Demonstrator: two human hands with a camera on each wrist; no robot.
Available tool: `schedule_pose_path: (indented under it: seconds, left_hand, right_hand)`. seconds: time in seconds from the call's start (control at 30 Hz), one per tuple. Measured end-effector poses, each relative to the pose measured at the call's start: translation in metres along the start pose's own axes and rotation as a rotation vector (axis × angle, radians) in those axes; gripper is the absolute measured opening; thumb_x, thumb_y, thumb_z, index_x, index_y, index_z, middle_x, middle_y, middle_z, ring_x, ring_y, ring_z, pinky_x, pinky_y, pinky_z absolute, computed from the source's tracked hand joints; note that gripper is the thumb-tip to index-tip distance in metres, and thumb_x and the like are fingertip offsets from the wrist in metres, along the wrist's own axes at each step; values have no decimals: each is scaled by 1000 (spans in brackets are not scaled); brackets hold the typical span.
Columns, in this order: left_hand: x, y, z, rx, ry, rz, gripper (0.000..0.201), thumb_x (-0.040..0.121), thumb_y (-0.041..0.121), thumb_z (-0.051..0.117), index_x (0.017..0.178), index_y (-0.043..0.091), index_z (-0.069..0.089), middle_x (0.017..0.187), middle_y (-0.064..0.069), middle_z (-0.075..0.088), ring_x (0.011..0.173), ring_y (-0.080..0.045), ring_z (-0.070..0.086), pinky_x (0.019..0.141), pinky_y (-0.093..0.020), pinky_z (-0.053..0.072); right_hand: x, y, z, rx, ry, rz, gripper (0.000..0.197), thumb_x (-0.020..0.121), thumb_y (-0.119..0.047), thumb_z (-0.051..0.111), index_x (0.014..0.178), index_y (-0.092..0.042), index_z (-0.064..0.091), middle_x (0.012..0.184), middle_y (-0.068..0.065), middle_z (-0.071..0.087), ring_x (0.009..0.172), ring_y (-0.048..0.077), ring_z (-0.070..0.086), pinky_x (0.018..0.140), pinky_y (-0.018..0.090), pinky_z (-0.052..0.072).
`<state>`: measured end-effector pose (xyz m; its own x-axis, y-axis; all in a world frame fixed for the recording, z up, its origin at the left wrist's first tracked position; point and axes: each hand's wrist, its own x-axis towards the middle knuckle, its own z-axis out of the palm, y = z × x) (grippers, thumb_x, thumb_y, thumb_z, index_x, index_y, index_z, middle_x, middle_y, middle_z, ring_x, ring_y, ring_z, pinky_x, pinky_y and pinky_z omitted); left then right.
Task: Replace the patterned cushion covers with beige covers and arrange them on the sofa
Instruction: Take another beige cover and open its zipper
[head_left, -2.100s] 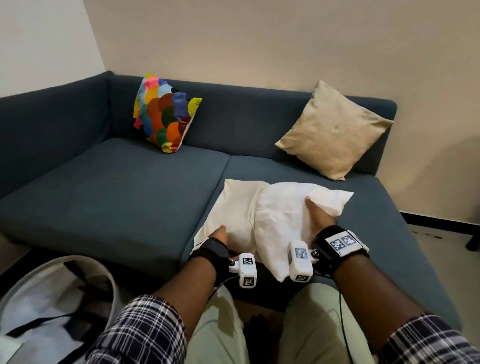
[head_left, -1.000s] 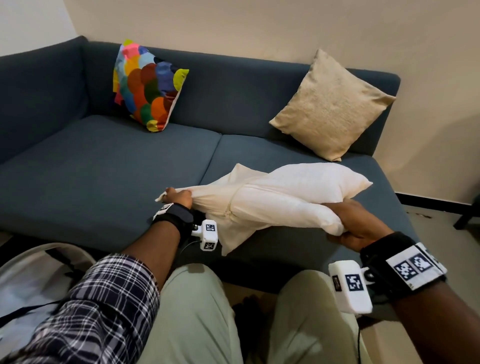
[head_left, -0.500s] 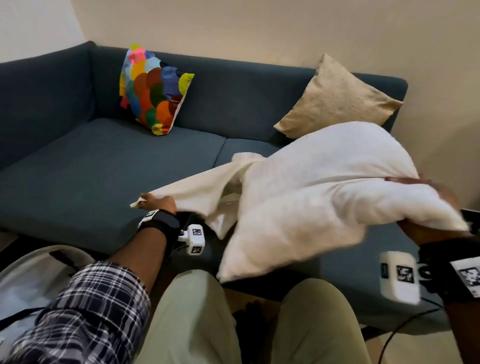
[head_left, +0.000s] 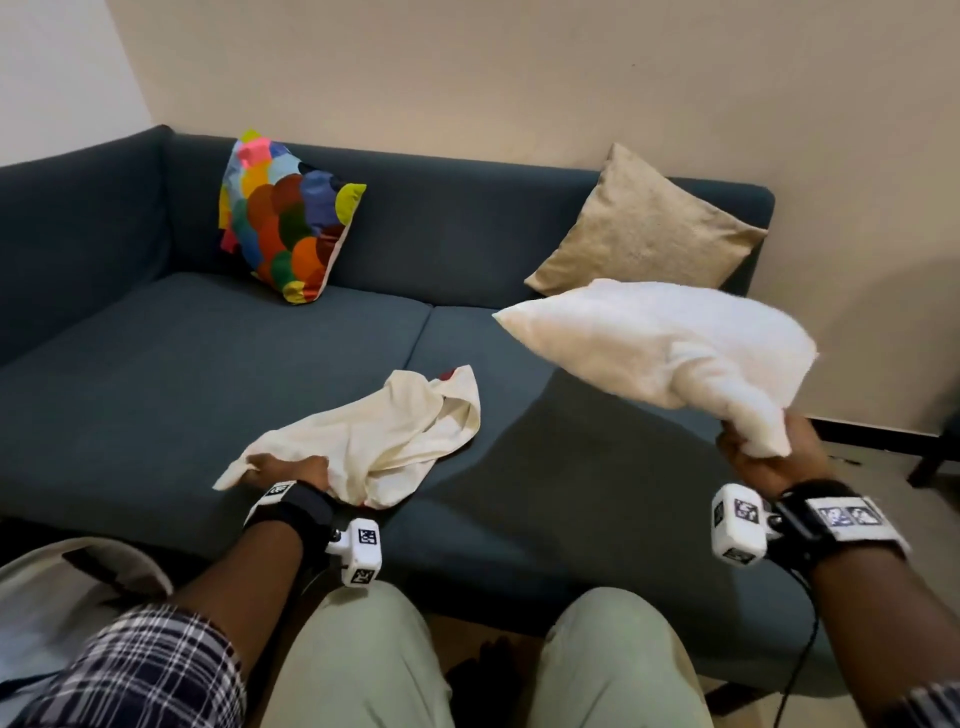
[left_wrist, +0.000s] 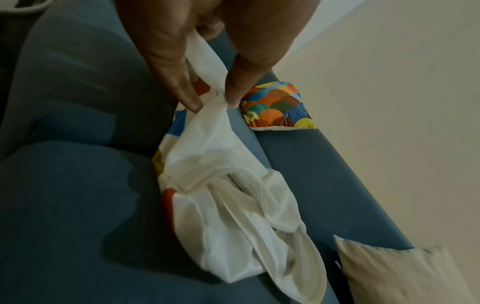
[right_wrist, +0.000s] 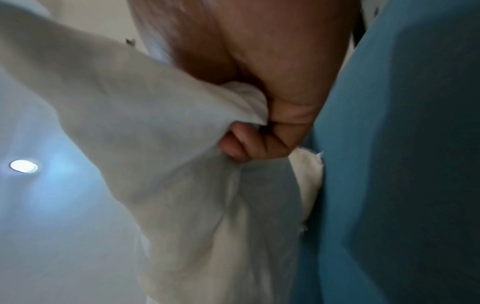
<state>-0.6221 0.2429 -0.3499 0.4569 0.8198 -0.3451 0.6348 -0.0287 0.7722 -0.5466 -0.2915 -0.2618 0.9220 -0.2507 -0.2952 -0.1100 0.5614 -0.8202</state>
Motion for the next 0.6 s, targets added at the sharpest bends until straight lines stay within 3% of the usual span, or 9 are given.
schedule_pose_path:
  seconds: [0.07, 0.13, 0.2, 0.27, 0.33, 0.43, 0.5, 0.53, 0.6]
  left_hand:
    - [-3, -2, 4, 14, -1, 5, 99, 91, 22, 67, 159, 5, -3, 165, -20, 12, 151, -35, 20, 121, -40, 21]
    - [3, -4, 7, 0, -16, -3, 98, 88, 18, 67, 159, 6, 1, 163, -22, 18, 149, -37, 25, 120, -42, 24]
    - [11, -6, 13, -51, -82, -7, 102, 72, 23, 74, 157, 8, 19, 153, -22, 40, 137, -39, 45, 114, -45, 37]
    - [62, -27, 38, -128, -97, 44, 96, 49, 25, 72, 139, 6, 46, 131, -21, 63, 117, -40, 63, 101, -51, 51]
    - [89, -40, 54, -206, -141, 4, 78, 41, 26, 71, 115, 4, 57, 116, -21, 70, 105, -41, 68, 93, -55, 55]
    - [6, -6, 18, -285, -172, 40, 34, 71, 20, 75, 102, 9, 67, 100, -11, 71, 89, -30, 67, 85, -37, 56]
    - [-27, 6, 9, -370, -202, 90, 19, 79, 17, 79, 95, 15, 71, 96, -4, 71, 85, -23, 65, 86, -32, 54]
    - [-31, 9, 7, -435, -225, 110, 20, 75, 19, 84, 92, 14, 74, 93, -3, 73, 81, -21, 66, 86, -33, 56]
    - [-43, 17, 1, -512, -283, 121, 21, 68, 20, 90, 81, 14, 75, 75, -1, 69, 65, -17, 61, 69, -28, 54]
  right_hand:
    - [12, 32, -29, -225, -125, 4, 29, 101, -9, 43, 122, -15, 62, 106, 2, 74, 93, 18, 71, 75, 31, 59]
    - [12, 58, -46, -432, -65, 51, 40, 95, -9, 59, 135, -11, 57, 127, 14, 67, 112, 33, 65, 96, 47, 52]
    - [34, 70, -72, -613, 157, 96, 42, 88, -16, 74, 126, -6, 59, 115, 18, 67, 90, 34, 64, 86, 45, 51]
    - [53, 71, -95, -700, 261, 167, 62, 69, -27, 87, 119, -5, 58, 112, 15, 65, 80, 33, 60, 84, 43, 50]
    - [82, 71, -119, -793, 395, 153, 91, 51, -40, 83, 131, -6, 57, 126, 19, 63, 99, 42, 63, 96, 53, 51]
    - [39, 52, -59, -1074, 543, -56, 88, 58, -46, 73, 138, -16, 52, 140, 23, 52, 125, 45, 51, 107, 56, 42]
    - [-5, 48, -1, -1161, 438, -337, 57, 75, -32, 74, 129, -21, 57, 141, 21, 50, 131, 43, 44, 112, 53, 35]
    - [-15, 54, 23, -1143, 279, -467, 48, 79, -24, 77, 124, -20, 59, 137, 17, 54, 129, 40, 48, 111, 52, 37]
    - [-39, 76, 66, -1060, -119, -529, 53, 78, -15, 84, 124, -17, 59, 134, 8, 59, 126, 29, 54, 108, 47, 43]
